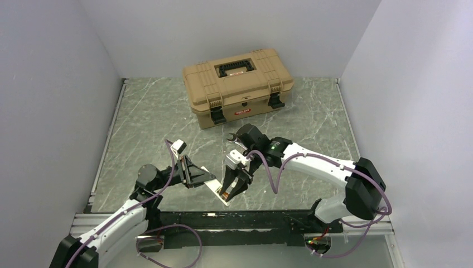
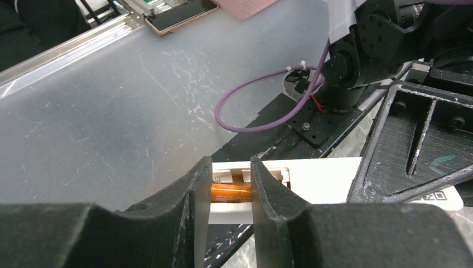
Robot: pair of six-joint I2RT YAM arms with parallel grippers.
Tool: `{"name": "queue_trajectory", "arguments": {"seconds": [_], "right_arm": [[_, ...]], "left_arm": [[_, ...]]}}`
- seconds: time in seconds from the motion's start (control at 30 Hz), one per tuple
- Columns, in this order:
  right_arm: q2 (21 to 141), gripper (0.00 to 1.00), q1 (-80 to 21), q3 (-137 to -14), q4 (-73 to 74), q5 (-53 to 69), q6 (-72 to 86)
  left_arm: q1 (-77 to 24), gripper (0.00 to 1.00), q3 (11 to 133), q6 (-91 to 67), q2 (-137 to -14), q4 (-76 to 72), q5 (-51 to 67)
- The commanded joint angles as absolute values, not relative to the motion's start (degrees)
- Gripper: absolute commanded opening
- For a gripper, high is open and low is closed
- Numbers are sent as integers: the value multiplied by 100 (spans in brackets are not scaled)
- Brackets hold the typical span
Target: Load the batteries into the remote control
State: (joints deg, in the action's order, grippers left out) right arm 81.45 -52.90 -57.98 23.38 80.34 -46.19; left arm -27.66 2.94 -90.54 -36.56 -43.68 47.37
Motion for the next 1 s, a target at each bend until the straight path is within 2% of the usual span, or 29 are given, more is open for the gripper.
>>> {"name": "queue_trajectory", "arguments": {"seconds": [0.0,0.5,0.97], "right_arm": [[8451,31,-5089,-6014,2113,6907,-5269],[8283,30,-5092,-5684,1213,6522,-4763],[8239,29,-5108,-5506,1112,6224,-4721]], "left_arm": [[-2930,0,787,-9552,-3429,-5375,5791],[-2949,0,636,-10045,-3534,-6164,5727],[-2953,0,579,-10554,-3791,-7018,5578]]}}
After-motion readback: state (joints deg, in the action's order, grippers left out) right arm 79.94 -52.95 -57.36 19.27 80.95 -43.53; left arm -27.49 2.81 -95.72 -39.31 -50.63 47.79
